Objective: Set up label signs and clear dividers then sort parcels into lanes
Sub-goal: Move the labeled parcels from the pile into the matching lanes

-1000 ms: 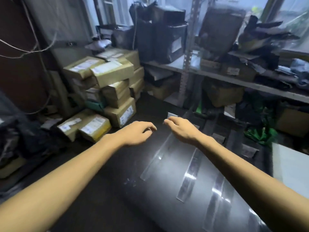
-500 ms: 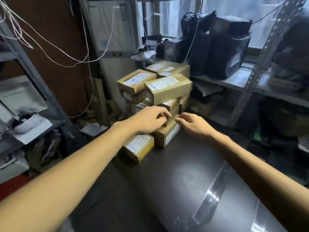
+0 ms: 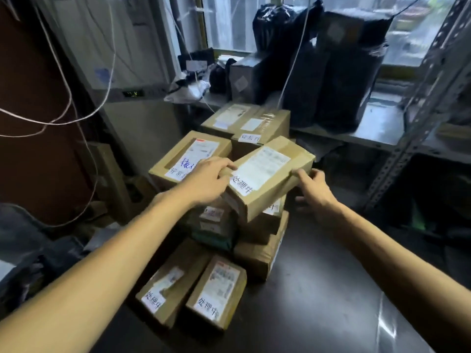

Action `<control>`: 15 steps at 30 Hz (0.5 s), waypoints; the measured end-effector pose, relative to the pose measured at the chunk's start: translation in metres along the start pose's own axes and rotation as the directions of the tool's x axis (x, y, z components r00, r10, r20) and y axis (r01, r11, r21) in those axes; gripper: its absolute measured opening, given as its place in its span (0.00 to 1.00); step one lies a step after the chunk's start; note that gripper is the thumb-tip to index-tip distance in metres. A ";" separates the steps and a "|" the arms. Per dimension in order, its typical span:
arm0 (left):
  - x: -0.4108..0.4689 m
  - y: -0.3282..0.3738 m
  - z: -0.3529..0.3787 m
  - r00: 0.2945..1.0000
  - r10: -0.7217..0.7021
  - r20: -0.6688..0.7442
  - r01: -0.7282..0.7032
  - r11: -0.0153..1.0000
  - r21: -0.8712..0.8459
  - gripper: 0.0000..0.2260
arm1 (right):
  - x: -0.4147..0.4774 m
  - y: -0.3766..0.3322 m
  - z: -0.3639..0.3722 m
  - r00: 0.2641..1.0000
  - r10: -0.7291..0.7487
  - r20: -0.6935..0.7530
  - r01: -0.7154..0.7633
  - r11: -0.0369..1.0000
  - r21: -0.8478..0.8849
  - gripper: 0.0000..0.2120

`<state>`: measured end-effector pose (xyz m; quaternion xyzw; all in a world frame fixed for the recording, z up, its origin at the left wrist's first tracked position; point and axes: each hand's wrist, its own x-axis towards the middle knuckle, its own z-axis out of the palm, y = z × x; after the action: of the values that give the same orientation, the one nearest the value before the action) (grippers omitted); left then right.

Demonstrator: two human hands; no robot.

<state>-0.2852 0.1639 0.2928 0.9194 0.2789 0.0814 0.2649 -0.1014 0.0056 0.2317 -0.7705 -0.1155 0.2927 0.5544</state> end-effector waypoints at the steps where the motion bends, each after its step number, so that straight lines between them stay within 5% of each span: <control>1: 0.014 -0.002 -0.002 1.000 0.014 0.016 -0.013 0.999 -0.030 0.13 | 0.004 0.000 0.005 0.999 0.045 0.004 -0.045 0.998 0.037 0.32; 5: 0.061 -0.001 0.005 0.987 -0.001 0.160 0.016 0.995 -0.094 0.19 | 0.018 0.002 0.020 0.996 0.073 0.044 -0.080 0.977 0.198 0.34; 8: 0.086 0.000 0.014 0.976 -0.050 0.210 0.075 0.991 -0.112 0.12 | 0.016 -0.003 0.021 0.999 0.037 -0.003 -0.036 0.986 0.164 0.33; 15: 0.115 0.018 0.017 0.893 0.030 0.449 0.111 0.952 -0.286 0.09 | -0.027 -0.021 0.011 0.994 0.000 -0.112 0.025 0.975 0.223 0.14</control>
<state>-0.1764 0.2074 0.2878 0.8554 0.2137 -0.0961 0.4620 -0.1260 0.0081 0.2577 -0.7175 -0.0556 0.2567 0.6451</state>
